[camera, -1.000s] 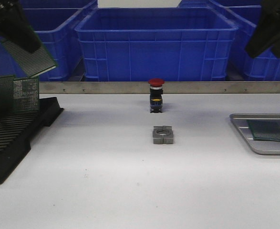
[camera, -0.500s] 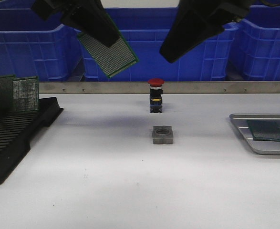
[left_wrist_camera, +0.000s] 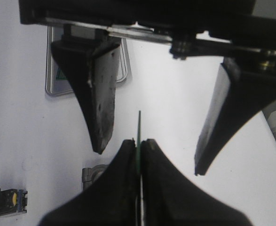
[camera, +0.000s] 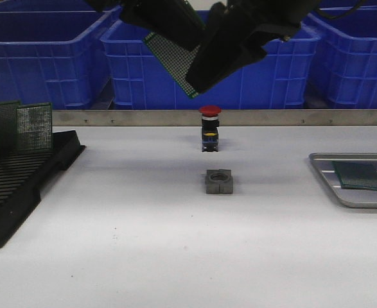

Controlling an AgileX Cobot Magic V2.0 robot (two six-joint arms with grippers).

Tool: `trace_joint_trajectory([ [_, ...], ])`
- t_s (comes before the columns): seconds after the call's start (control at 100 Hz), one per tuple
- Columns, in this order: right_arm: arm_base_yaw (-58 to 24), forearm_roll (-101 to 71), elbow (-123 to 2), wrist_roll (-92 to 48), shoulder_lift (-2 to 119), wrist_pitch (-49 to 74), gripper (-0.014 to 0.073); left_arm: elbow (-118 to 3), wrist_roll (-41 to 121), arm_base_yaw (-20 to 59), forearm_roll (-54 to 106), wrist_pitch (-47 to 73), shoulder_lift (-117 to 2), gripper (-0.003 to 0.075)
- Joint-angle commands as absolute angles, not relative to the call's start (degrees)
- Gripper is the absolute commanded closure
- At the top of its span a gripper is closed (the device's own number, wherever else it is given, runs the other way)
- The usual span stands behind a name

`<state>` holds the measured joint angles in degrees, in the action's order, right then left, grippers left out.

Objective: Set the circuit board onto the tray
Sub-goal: 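Pass the second board from the left gripper to the right gripper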

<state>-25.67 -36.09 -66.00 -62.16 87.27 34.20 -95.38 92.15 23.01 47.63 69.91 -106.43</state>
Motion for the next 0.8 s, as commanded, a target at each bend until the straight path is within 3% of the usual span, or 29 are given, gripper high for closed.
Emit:
trace_joint_trajectory([
  [0.0, -25.7, -37.9, -67.7, -62.8, 85.3, 31.3, 0.0219, -97.1, 92.0, 23.6, 52.0, 73.1, -103.2, 0.0741],
  [0.19, -25.7, -38.1, -67.7, -62.7, 85.3, 31.8, 0.0723, -97.1, 92.0, 23.6, 52.0, 73.1, -103.2, 0.0741],
  [0.37, -25.7, -38.6, -67.7, -62.7, 85.3, 32.1, 0.0711, -97.1, 92.0, 23.6, 52.2, 73.1, -103.2, 0.0718],
  [0.46, -25.7, -38.6, -67.7, -62.4, 85.3, 32.2, 0.0711, -97.1, 92.0, 23.5, 52.3, 73.1, -103.2, 0.0608],
  [0.63, -24.6, -38.7, -67.0, -58.9, 85.3, 33.5, 0.0711, -97.1, 92.0, 23.1, 52.3, 70.6, -103.2, 0.029],
  [0.7, -22.9, -38.7, -65.8, -57.1, 85.3, 34.1, 0.0711, -97.3, 92.0, 22.4, 52.3, 69.0, -103.2, 0.0226],
  [0.79, -19.6, -38.7, -63.5, -54.7, 85.3, 34.7, 0.0711, -97.9, 92.0, 21.7, 52.3, 68.4, -103.2, 0.0218],
])
